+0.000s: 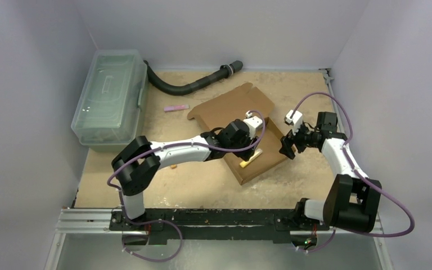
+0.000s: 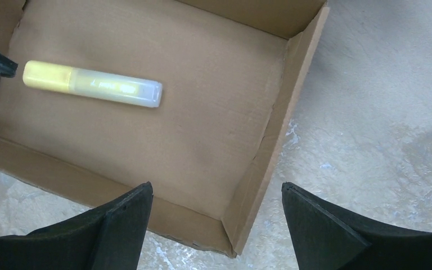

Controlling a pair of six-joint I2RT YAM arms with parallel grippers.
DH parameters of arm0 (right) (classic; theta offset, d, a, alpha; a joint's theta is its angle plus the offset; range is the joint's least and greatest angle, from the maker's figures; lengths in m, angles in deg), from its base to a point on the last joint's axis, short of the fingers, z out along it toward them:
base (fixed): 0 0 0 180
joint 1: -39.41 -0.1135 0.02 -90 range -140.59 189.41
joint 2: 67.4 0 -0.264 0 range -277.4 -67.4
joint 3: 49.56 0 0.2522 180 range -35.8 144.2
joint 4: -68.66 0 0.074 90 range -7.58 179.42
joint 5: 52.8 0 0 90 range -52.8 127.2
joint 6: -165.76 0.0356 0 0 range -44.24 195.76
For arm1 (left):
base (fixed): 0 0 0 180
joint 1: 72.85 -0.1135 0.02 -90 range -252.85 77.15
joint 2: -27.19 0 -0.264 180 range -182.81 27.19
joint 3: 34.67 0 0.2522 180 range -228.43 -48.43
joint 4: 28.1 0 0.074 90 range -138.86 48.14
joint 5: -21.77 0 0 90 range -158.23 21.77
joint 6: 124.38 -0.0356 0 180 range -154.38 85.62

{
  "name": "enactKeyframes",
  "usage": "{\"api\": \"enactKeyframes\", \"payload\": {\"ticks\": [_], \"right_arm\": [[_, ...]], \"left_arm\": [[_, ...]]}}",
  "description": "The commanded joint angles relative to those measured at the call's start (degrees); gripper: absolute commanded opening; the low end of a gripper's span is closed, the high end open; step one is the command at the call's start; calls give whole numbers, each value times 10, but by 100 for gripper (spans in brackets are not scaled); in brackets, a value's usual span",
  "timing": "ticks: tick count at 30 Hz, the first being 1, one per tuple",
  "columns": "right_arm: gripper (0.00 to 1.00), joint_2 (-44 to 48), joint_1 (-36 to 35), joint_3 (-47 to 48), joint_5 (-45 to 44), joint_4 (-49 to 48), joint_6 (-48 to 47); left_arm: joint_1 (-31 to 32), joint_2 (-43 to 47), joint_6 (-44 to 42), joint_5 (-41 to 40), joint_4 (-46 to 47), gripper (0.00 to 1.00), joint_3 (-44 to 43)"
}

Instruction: Fold the paper box

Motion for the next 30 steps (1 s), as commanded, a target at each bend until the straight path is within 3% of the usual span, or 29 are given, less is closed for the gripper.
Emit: {"api": "enactKeyframes", "payload": {"ticks": [1,5,8,13,17,21,27,30], "right_arm": [[88,24,14,17,25,12,-13],[88,28,20,18,29,19,-15],[88,34,24,17,33,19,-18],[88,34,27,17,39,23,-23],[88,33,29,17,42,26,-28],[88,30,30,16,40,26,-27],[88,28,31,17,38,26,-27],[88,27,31,17,39,26,-27]], "left_arm": [[1,52,0,-52,2,60,-14],[-3,152,30,-88,37,70,74],[-17,274,97,-137,77,94,190],[-95,445,185,-96,87,96,355],[-118,534,226,-163,13,98,426],[-154,536,231,-183,-18,99,445],[-210,437,258,-220,-88,93,407],[-220,386,291,-263,-119,86,383]]}}
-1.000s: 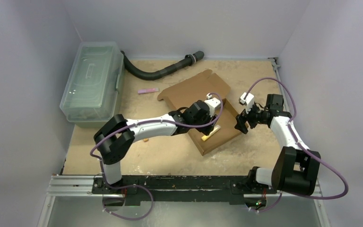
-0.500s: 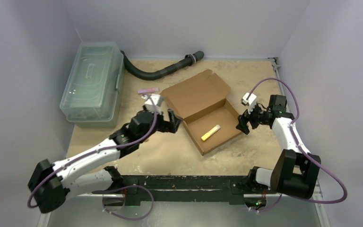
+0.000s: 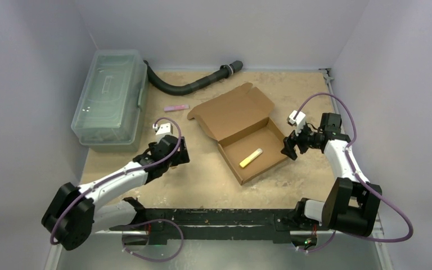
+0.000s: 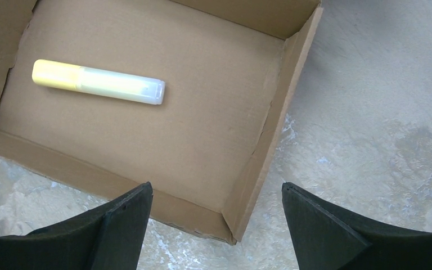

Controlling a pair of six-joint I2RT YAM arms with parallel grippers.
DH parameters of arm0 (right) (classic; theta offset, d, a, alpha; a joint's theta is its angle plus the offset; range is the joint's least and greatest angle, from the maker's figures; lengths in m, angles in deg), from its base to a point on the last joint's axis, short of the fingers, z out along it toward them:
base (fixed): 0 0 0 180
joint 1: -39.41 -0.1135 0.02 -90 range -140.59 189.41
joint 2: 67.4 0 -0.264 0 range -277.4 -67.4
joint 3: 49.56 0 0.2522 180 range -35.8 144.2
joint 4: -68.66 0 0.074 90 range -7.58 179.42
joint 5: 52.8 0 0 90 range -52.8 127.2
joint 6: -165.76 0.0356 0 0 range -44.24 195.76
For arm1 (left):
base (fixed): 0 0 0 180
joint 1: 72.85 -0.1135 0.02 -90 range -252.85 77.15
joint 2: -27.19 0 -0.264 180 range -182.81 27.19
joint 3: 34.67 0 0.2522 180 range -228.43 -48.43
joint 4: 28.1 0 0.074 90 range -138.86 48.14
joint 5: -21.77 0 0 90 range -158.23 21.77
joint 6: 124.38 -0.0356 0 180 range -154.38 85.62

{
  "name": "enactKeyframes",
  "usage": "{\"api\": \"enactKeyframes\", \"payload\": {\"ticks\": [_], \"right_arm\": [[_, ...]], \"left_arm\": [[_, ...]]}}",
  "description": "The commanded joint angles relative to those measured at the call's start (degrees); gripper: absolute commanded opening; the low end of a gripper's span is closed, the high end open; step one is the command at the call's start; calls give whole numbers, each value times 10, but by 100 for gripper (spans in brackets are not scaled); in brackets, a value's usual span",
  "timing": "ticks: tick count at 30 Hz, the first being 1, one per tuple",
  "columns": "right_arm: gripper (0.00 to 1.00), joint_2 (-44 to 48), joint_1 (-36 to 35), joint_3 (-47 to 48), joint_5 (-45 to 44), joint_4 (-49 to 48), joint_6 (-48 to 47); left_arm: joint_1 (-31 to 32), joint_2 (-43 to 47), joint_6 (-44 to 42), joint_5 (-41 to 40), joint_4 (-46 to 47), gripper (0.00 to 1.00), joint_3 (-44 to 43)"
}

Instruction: Fold the paper box

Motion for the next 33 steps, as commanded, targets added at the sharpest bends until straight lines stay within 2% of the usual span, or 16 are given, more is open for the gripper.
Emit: {"api": "enactKeyframes", "payload": {"ticks": [1,5,9,12,17,22,26,29,31,33], "right_arm": [[88,6,4,18,16,5,-8],[88,7,4,18,17,6,-10],[88,8,5,17,18,6,-10],[88,9,5,17,18,6,-11],[88,6,6,17,20,7,-12],[88,9,7,17,21,8,-12],[88,11,9,17,22,9,-13],[88,11,9,18,25,11,-15],[88,11,10,18,25,11,-16],[88,11,10,18,27,11,-16]], "left_arm": [[-14,-64,55,-76,-56,82,-56],[-33,-125,64,-85,-63,63,-92],[-58,-167,75,-69,-65,50,-113],[-69,-189,86,-72,-90,46,-122],[-85,-179,89,-60,-69,45,-98],[-106,-200,80,-8,-38,30,-89],[-115,-210,83,7,-31,28,-83],[-118,-203,82,11,-31,18,-81],[-119,-195,78,17,-34,2,-84],[-119,-177,71,33,-37,0,-87]]}}
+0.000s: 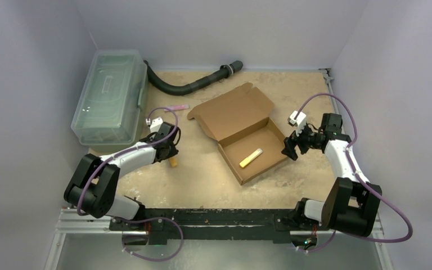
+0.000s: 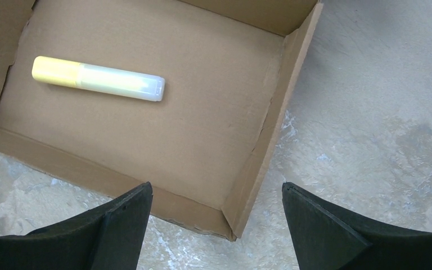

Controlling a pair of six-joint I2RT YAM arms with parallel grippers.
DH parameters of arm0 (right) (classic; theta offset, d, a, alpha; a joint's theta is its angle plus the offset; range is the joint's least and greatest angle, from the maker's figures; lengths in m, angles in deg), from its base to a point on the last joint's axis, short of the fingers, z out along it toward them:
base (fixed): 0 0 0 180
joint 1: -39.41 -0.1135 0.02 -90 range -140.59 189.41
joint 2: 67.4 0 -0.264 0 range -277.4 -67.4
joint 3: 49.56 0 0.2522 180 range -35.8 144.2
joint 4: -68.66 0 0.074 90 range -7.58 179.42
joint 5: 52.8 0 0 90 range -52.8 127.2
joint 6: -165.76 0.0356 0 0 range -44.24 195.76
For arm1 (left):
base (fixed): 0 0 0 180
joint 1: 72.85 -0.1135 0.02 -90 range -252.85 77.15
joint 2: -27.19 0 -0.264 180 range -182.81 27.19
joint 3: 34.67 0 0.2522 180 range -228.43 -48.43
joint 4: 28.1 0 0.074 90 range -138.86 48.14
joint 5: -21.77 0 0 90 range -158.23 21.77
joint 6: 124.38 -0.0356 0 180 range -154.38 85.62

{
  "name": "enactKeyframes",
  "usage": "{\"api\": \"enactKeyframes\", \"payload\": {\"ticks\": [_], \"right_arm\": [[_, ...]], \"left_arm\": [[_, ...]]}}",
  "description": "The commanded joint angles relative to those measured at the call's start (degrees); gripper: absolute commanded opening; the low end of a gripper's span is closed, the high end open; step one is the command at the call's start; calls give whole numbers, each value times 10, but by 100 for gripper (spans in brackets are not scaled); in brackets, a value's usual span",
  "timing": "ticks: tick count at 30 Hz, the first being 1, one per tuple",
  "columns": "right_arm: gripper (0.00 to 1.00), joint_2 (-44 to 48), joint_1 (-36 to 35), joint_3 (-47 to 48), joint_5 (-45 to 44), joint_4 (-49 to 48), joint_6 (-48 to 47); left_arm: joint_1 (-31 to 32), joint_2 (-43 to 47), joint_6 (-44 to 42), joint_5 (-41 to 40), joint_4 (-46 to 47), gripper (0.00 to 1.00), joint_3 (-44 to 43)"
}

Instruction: Fold the paper box

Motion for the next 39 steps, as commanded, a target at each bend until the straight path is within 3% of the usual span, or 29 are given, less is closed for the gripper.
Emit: {"api": "enactKeyframes", "payload": {"ticks": [1,4,8,11,13,18,25,29,32,37,39], "right_arm": [[88,11,4,19,25,6,-10],[88,13,4,20,27,8,-11],[89,14,5,20,29,8,-11],[89,13,6,20,30,9,-13],[89,13,7,20,32,11,-14],[89,14,8,21,34,12,-14],[89,15,10,21,37,16,-18],[89,15,11,21,39,16,-18],[89,14,11,21,39,17,-19],[89,15,13,21,41,17,-21],[89,15,14,21,41,18,-20]], "left_arm": [[-5,39,-14,57,7,0,4],[-2,106,-72,146,57,0,14],[0,197,-156,374,256,0,72],[6,180,-177,494,363,0,80],[36,137,-189,530,396,0,59],[152,29,-285,485,354,0,-74],[218,-121,-355,380,243,2,-244],[232,-185,-328,354,222,15,-296],[239,-211,-328,343,205,30,-329],[240,-207,-343,309,178,55,-347],[239,-189,-354,287,171,61,-342]]}}
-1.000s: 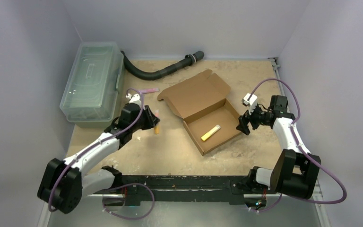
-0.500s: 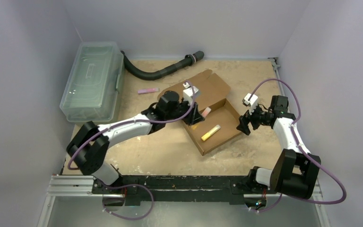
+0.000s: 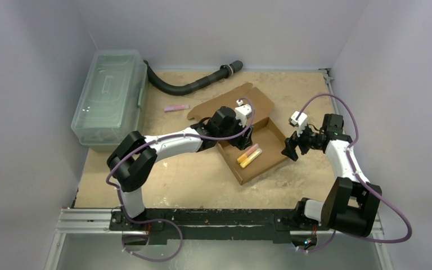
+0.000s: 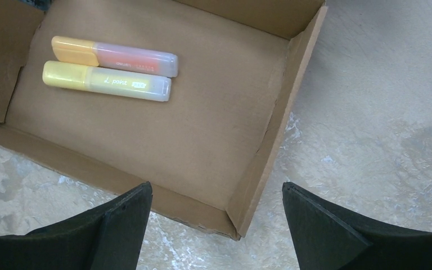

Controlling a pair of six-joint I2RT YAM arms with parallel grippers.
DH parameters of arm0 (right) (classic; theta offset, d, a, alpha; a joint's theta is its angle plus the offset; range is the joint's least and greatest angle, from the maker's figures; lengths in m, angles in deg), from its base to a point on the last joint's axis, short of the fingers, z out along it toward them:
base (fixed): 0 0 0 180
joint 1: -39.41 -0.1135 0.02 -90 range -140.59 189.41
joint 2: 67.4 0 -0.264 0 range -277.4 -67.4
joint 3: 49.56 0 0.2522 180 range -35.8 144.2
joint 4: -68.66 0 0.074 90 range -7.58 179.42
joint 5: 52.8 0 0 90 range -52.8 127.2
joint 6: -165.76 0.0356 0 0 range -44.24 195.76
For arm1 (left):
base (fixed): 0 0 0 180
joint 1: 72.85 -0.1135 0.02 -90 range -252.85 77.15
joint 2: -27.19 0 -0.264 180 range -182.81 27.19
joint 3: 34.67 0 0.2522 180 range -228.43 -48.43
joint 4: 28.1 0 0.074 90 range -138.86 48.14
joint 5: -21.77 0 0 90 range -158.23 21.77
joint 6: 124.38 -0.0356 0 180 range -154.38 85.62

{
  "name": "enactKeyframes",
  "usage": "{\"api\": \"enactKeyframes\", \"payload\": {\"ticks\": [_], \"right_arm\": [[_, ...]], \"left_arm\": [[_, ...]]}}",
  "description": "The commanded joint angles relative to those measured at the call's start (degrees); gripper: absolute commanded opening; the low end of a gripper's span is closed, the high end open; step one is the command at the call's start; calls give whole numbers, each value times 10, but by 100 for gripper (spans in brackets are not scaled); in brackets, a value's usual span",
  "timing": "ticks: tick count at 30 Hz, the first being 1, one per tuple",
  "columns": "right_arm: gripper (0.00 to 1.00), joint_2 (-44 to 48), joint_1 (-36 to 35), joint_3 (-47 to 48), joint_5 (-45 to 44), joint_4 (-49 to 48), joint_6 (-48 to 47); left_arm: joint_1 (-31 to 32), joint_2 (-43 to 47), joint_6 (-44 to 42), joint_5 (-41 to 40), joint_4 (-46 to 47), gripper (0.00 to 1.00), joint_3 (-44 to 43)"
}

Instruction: Fold the paper box

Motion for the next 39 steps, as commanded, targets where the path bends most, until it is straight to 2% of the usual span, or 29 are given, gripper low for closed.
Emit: {"api": "enactKeyframes", "payload": {"ticks": [1,4,7,10,12,14,17,19,23,27,32,39], "right_arm": [[89,15,5,20,23,7,-11],[89,17,6,21,25,8,-12],[89,18,5,22,26,9,-12],[89,19,7,21,28,10,-14],[89,20,8,23,29,12,-14],[89,20,9,22,32,12,-15],[89,21,10,23,32,13,-15],[89,21,10,23,33,14,-17],[89,21,11,23,34,13,-17],[89,23,12,23,35,14,-18],[89,25,14,23,37,17,-19],[89,24,16,22,42,18,-24]], "left_arm": [[-2,46,-28,-60,-12,63,-19],[-42,79,29,-70,-1,70,8],[-148,104,182,-14,49,73,59],[-253,92,362,65,81,73,93],[-288,69,416,84,68,73,82],[-293,40,419,17,-42,73,27],[-293,-8,429,-123,-227,74,-105],[-293,-42,448,-201,-307,74,-169],[-294,-122,493,-280,-420,71,-280],[-298,-211,561,-323,-543,68,-389],[-306,-258,615,-319,-556,67,-426],[-324,-316,634,-330,-576,68,-495]]}}
